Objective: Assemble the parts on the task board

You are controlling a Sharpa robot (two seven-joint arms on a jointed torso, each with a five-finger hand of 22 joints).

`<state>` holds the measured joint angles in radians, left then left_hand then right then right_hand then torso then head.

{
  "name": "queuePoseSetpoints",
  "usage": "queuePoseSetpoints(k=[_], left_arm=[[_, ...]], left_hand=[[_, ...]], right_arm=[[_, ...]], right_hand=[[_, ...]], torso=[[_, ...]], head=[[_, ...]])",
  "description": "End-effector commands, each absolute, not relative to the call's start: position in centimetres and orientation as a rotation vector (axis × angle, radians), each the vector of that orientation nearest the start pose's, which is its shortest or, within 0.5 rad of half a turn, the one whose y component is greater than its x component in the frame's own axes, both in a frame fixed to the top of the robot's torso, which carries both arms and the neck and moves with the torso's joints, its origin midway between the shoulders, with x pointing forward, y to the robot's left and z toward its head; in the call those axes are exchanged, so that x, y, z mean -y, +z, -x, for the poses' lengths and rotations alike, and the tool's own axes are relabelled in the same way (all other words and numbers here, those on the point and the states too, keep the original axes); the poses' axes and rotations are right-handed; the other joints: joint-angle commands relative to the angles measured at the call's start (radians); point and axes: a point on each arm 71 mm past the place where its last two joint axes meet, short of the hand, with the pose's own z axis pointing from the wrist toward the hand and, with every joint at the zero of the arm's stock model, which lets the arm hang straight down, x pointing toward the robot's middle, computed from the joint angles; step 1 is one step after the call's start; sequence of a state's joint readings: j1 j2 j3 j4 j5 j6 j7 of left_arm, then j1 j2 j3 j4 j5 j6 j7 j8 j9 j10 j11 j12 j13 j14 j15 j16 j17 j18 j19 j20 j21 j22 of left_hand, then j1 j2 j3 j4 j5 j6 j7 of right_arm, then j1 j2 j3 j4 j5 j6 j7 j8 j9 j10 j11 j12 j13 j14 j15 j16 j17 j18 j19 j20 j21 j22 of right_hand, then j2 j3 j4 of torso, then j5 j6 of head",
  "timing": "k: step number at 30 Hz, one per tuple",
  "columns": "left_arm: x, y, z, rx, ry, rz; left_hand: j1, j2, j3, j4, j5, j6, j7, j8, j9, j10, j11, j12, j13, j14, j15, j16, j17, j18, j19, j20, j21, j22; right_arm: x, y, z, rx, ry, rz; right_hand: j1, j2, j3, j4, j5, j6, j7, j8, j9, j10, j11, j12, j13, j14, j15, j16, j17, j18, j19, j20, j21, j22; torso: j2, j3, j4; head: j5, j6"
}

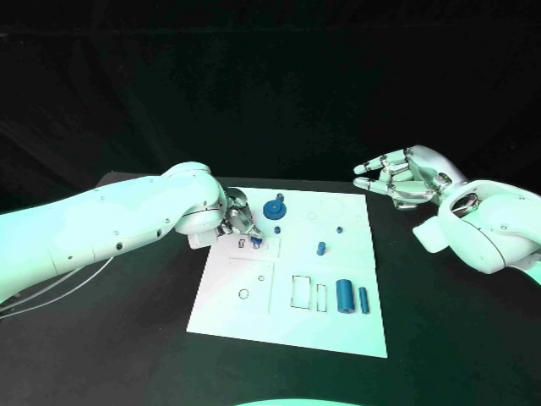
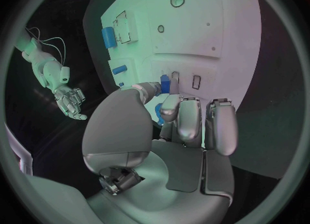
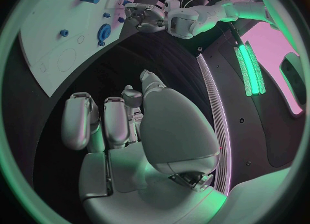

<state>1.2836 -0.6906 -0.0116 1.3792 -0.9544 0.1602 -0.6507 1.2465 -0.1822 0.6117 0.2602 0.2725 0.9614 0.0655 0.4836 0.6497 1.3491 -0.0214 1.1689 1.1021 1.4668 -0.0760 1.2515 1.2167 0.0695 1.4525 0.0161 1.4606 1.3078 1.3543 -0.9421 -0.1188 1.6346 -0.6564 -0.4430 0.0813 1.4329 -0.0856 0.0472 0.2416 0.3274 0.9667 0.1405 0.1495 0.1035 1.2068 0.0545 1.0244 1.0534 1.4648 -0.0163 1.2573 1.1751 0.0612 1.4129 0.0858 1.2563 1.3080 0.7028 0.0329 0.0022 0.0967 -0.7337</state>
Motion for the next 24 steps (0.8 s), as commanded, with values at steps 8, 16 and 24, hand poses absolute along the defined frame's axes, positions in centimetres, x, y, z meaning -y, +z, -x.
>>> queuePoseSetpoints(k=[8, 16, 24], left_arm=[[-19.1, -18.6, -50.9, -2.175, -0.382, 0.358], [-18.9, -19.5, -50.3, -2.12, -0.336, 0.294], [-18.7, -20.0, -50.2, -2.096, -0.305, 0.254]], left_hand=[[-0.027, -0.01, 0.224, -0.221, 0.022, 0.011, -0.009, 0.014, 0.015, 0.019, -0.002, 0.02, 0.018, 0.02, -0.009, -0.005, 0.002, -0.018, 0.007, -0.003, 0.005, 0.02], [-0.036, -0.015, 0.233, -0.227, 0.026, 0.016, -0.012, 0.018, 0.02, 0.026, -0.004, 0.027, 0.025, 0.02, -0.01, -0.005, 0.003, -0.02, 0.01, -0.005, 0.009, 0.028], [-0.044, -0.018, 0.24, -0.23, 0.03, 0.021, -0.014, 0.021, 0.024, 0.032, -0.006, 0.031, 0.031, 0.021, -0.012, -0.005, 0.004, -0.021, 0.014, -0.006, 0.011, 0.034]], right_arm=[[22.6, -13.1, -48.1, -1.586, 1.077, -0.492], [22.6, -13.1, -48.1, -1.586, 1.075, -0.484], [22.6, -13.1, -48.1, -1.586, 1.074, -0.474]], right_hand=[[-0.005, 0.003, -0.006, -0.002, 0.005, -0.004, 0.003, -0.003, -0.001, -0.007, 0.001, -0.009, -0.004, 0.019, -0.005, -0.008, -0.002, 0.013, -0.002, -0.001, -0.009, 0.036], [-0.007, 0.003, -0.007, -0.001, 0.006, -0.005, 0.003, -0.003, -0.002, -0.008, 0.001, -0.011, -0.006, 0.019, -0.005, -0.009, -0.003, 0.013, -0.002, -0.001, -0.01, 0.036], [-0.007, 0.003, -0.007, -0.001, 0.006, -0.005, 0.003, -0.003, -0.002, -0.008, 0.001, -0.011, -0.006, 0.019, -0.005, -0.009, -0.003, 0.013, -0.002, -0.001, -0.01, 0.036]], torso=[[0.001, -0.0002, 0.0005], [0.001, -0.0011, -0.0026], [0.001, -0.0011, -0.0019]], head=[[0.003, -0.002], [0.008, -0.004], [0.009, -0.006]])
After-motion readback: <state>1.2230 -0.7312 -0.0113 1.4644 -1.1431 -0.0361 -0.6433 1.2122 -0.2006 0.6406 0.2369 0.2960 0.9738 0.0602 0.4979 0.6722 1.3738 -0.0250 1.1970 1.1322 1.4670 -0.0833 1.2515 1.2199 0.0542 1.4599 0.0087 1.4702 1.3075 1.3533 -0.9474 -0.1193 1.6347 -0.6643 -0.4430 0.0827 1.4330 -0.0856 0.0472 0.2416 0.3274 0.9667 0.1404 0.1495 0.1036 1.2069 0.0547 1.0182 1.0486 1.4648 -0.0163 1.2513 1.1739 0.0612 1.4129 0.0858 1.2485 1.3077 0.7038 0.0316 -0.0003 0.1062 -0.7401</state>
